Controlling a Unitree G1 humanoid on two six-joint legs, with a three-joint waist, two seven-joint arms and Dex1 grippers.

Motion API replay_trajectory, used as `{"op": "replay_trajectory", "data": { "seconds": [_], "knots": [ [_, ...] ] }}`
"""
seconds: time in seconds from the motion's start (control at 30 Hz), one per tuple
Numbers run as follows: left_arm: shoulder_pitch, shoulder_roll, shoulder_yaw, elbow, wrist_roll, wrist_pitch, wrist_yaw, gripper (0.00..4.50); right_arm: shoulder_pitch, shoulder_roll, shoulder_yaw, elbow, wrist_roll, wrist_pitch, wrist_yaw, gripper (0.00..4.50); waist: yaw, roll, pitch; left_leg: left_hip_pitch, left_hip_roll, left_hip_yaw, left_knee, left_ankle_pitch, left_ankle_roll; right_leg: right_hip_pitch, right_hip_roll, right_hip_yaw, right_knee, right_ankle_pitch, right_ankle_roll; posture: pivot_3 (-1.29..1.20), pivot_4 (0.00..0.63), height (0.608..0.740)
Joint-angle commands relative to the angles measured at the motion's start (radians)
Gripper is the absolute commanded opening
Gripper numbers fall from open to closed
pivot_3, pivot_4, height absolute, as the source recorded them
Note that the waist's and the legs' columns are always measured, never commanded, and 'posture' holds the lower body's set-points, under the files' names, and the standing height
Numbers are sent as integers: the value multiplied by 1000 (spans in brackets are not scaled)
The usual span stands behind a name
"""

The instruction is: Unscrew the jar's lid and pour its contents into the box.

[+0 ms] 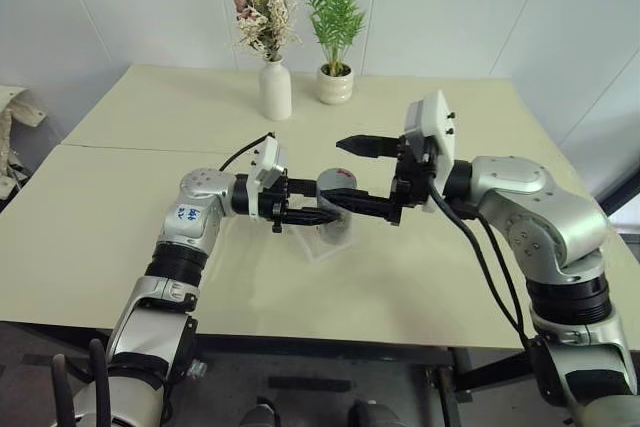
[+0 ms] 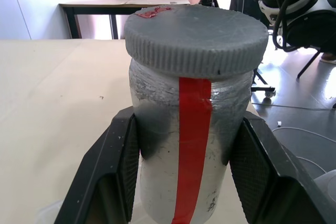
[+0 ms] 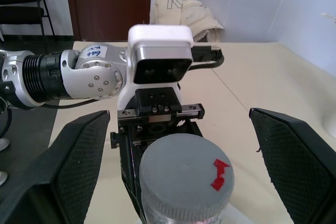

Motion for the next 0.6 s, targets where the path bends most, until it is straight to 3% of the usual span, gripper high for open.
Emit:
{"op": "replay_trajectory", "data": {
  "seconds": [0.03,0.6],
  "knots": [
    [-26,-3,6,-32,-8,-14,-2,2067,-33,11,3,21,-16,-48,24,4480,0,0,0,0,0,0,0,0,0,0,0,0,0,0,0,0,150,740],
    [0,-6,3,-87,-16,5,4,2067,-96,58,68,167,-79,-124,132,4480,-3,0,0,0,0,0,0,0,0,0,0,0,0,0,0,0,150,740]
  ]
}}
